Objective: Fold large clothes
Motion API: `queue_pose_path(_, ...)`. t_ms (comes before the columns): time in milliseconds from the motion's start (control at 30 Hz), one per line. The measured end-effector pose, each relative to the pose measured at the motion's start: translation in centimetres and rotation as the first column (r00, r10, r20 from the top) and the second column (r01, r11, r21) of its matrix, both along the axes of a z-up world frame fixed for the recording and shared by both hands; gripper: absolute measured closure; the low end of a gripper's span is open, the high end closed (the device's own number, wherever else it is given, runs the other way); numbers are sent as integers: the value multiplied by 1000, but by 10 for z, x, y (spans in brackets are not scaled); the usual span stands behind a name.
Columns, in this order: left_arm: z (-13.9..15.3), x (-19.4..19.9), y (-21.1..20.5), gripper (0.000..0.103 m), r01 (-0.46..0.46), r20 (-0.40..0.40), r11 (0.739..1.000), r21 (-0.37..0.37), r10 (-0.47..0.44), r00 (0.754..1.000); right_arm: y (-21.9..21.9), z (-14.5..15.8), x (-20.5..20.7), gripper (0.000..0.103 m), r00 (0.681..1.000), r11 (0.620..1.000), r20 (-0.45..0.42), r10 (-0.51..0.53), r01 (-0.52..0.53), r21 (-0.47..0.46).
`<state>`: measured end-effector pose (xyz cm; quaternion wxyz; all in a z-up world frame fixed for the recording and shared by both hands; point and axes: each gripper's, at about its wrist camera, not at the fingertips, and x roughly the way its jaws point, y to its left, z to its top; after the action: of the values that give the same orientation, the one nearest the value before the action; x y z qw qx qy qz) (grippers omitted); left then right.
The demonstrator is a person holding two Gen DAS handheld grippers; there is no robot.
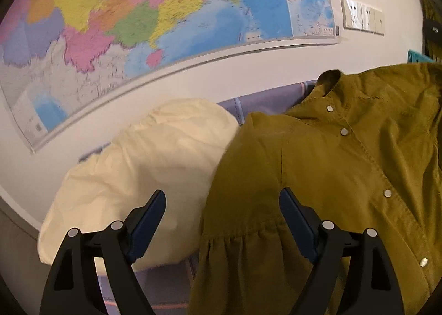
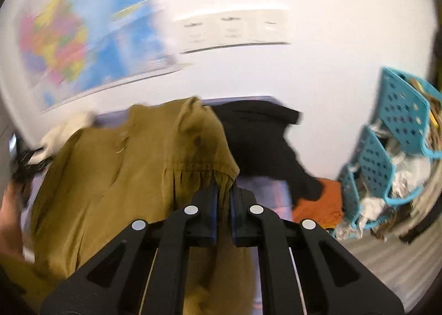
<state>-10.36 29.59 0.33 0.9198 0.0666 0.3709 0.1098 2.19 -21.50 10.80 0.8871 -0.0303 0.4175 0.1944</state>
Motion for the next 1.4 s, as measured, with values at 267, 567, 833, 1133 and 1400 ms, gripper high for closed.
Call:
queue_pose_path(267,-27,-53,-11,15,79,-79,994,-69,-84,993,-12,-124,44,64,966,984,-201,-159,140,-108)
queue_pose_path(567,-61,-77,-58,44,148,-179,988,-40,-153,972,-38,-100,5,31,976,984,-129,-177,180,12)
queue_pose_path(833,18,-80,18,96,-58,-68,991,-118,51,996,-31,-91,-15,31,986,991,-105,-128,132,27)
queue_pose_path(1133,18,-42,75,38,-338,-133,867,366,408,903,-19,-84,-22,27,994,995,-59,-96,98,27)
queue_pose_path(1400,29,-76,41,30,-199,37,977,78,197,980,-53,-84,-41,10,990,992,-71,-126,128,24)
